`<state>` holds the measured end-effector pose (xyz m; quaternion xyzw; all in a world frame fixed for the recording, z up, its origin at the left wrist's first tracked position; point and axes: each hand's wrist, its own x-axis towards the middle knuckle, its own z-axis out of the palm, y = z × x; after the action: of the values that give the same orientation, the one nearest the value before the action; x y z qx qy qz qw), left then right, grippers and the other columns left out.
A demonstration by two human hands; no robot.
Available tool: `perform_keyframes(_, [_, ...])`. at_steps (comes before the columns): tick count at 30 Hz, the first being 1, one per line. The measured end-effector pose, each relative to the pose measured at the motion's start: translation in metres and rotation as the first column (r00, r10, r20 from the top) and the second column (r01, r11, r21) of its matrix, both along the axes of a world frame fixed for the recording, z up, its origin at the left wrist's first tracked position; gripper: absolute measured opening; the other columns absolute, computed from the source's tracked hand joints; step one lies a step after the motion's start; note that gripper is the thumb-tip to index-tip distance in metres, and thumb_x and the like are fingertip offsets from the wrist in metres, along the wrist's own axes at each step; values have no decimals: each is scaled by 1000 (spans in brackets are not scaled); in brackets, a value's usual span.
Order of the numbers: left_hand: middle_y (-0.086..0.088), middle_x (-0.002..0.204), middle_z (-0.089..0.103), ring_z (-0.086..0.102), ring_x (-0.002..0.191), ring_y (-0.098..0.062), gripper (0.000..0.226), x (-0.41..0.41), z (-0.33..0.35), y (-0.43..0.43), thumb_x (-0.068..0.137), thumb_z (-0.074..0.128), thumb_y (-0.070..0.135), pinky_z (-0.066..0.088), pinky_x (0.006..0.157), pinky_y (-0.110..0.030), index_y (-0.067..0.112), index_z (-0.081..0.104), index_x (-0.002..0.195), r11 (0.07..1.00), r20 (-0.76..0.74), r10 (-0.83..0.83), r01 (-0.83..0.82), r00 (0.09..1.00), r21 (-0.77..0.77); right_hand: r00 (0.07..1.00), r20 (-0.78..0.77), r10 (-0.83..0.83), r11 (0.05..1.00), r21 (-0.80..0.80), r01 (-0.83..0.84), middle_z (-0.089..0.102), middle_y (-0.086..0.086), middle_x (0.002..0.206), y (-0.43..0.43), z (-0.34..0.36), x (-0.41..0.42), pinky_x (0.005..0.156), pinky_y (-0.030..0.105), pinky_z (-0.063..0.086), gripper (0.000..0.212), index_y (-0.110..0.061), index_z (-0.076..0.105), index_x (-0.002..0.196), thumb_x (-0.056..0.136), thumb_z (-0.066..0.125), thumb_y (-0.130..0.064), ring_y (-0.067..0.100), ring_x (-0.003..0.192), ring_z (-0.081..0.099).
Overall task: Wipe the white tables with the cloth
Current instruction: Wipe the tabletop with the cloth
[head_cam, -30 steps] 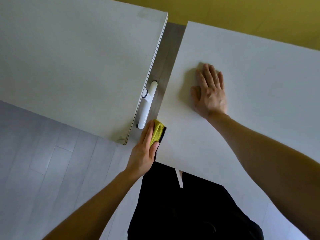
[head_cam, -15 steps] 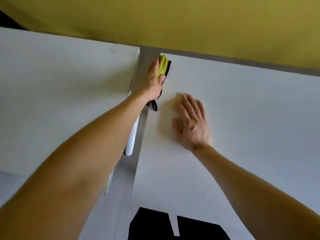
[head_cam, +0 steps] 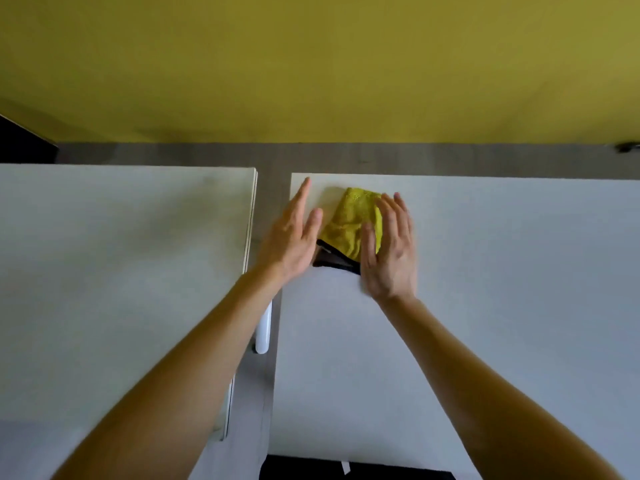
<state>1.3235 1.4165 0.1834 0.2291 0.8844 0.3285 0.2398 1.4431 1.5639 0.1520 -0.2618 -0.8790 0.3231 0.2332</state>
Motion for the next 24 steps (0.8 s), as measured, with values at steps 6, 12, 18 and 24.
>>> perform_keyframes(6, [-4,174,36,39,158,-26,59,26,-73,-36,117,31,47,37,123,-40,23,26,171,938,-67,324,-330,944,-110,875,444,195,908,256,-332,13,21,180,-13,-47,-19,136,55,9,93,-2,22,171,105,45,-64,37,169,4])
perform_keyframes(12, [-15,148,66,65,129,-43,63,29,-94,-10,113,26,52,51,101,-50,16,40,164,877,-127,433,-450,892,-169,884,436,167,905,288,-313,20,20,179,50,-46,-17,136,55,9,103,-4,34,165,87,60,-67,34,169,8])
perform_keyframes(18, [-16,116,78,71,99,-49,49,30,-99,-8,115,36,39,52,84,-52,15,45,157,850,-229,402,-454,887,-266,891,439,117,886,359,-294,53,13,154,60,-50,-98,130,58,22,99,-8,37,163,96,42,-81,37,145,45])
perform_keyframes(24, [-17,109,79,73,92,-48,56,32,-99,-7,112,28,43,50,74,-47,13,51,154,841,-294,404,-478,866,-253,897,345,275,860,329,-390,67,8,115,13,-54,-162,107,52,40,64,-17,62,127,93,53,-71,36,110,61])
